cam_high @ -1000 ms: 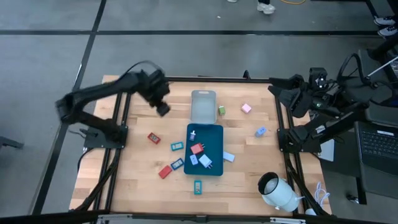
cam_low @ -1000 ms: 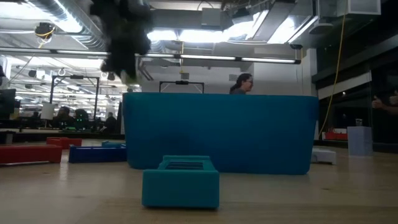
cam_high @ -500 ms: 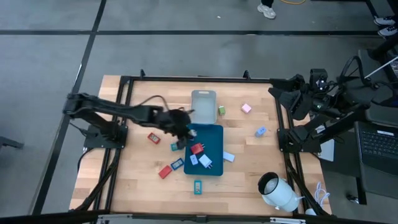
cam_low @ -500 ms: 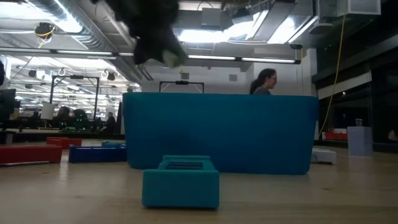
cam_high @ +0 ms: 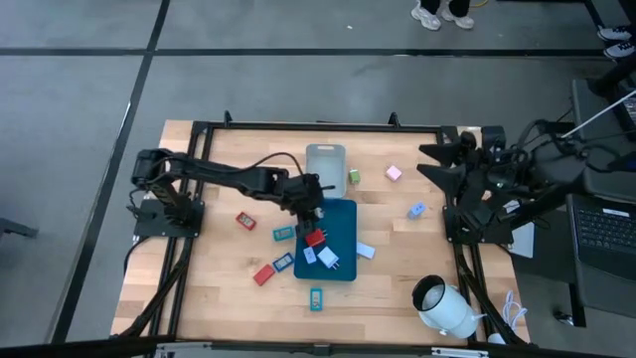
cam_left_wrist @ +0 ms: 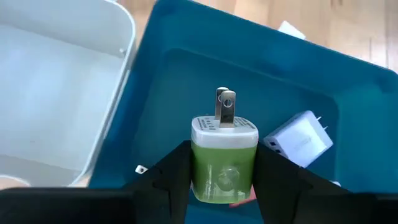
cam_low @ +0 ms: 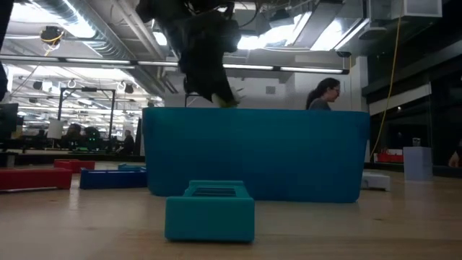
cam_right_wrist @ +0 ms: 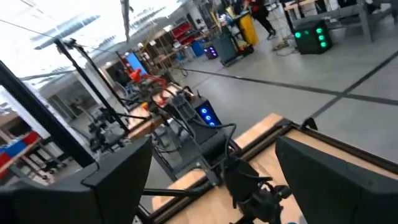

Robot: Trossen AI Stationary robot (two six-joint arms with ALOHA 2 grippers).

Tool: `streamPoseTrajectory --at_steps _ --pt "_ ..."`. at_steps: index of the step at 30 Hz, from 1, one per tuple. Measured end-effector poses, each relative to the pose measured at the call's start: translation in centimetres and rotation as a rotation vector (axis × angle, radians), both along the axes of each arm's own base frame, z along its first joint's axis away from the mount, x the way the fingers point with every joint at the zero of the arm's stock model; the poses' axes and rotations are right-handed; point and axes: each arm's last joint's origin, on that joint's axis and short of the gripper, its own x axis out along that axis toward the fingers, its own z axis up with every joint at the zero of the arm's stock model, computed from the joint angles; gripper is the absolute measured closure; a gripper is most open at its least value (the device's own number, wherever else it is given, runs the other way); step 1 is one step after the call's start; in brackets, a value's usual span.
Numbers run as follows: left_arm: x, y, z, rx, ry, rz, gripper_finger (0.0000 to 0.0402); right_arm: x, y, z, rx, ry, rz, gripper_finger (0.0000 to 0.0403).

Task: Pick & Place Office items
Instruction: Put the green charger adapter into the blue bin

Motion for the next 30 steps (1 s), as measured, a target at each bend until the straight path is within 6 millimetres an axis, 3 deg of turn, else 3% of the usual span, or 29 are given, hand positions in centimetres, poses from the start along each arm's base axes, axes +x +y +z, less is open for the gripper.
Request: streamPoseTrajectory --at_steps 12,23,27,30 --pt "0.3 1.0 -0.1 0.017 -0.02 -0.032 0.0255 -0.2 0.6 -0.6 0.001 0.036 -0.011 0.0055" --pt "0.4 1.1 0.0 0.025 -0.034 0.005 0.0182 -0.5 0.5 -2.0 0.046 0.126 -0.023 0.0055" --pt "-0.1 1.2 1.0 0.043 -0.054 0.038 0.0163 -0.8 0.2 -3.0 0.109 0.183 -0.052 0.0055" --pt "-1.0 1.3 2.9 0.075 -0.107 0.07 0.0159 -1.4 -0.2 -4.4 0.178 0.279 -0.083 0.0055"
